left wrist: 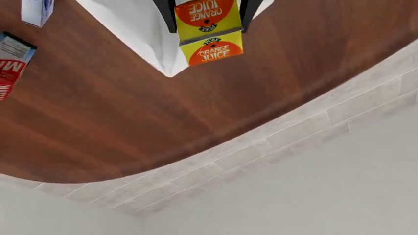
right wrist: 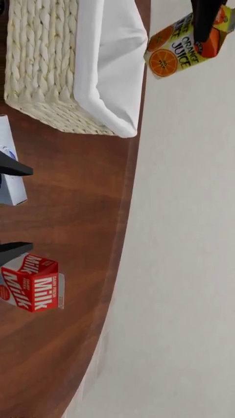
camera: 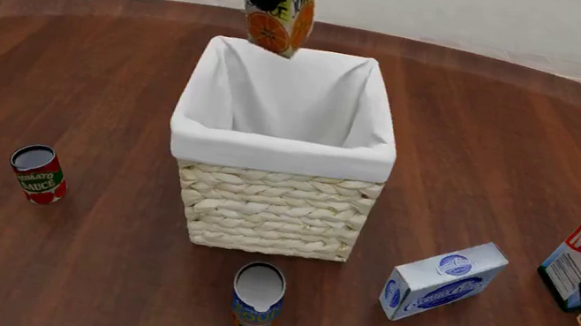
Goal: Pick up the orange juice, and put it in the basket.
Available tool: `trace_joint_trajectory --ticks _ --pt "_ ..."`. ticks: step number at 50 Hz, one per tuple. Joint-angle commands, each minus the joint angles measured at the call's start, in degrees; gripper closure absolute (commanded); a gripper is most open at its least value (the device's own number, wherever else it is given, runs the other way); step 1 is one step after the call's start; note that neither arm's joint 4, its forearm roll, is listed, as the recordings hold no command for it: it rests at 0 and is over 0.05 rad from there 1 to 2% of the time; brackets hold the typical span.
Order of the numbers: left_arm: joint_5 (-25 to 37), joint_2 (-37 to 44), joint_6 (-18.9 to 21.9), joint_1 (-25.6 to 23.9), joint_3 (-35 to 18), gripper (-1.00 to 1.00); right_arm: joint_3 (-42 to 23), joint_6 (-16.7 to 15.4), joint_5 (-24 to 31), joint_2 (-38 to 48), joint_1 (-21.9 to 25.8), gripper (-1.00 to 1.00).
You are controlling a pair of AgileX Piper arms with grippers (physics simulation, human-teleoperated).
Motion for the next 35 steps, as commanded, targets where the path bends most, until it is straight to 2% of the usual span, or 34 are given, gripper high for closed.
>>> trace_joint_trajectory --ticks 1,13,24,35 --pt "-0.41 1.18 0.57 -1.33 0.17 1.0 -0.02 -0.29 0.04 -0.01 0.17 -1.0" --pt "-0.17 1.06 0.71 -1.38 1.48 1.0 -0.3 -0.68 0.28 0.17 0.36 -1.0" --pt "-0.53 1.79 0.57 -1.73 2.76 1.0 -0.59 -0.93 -3.74 4.47 0.57 -1.0" --pt "-0.73 3.44 0.35 -2.74 3.26 1.0 -0.85 -0.8 -2.84 3.76 0.56 -1.0"
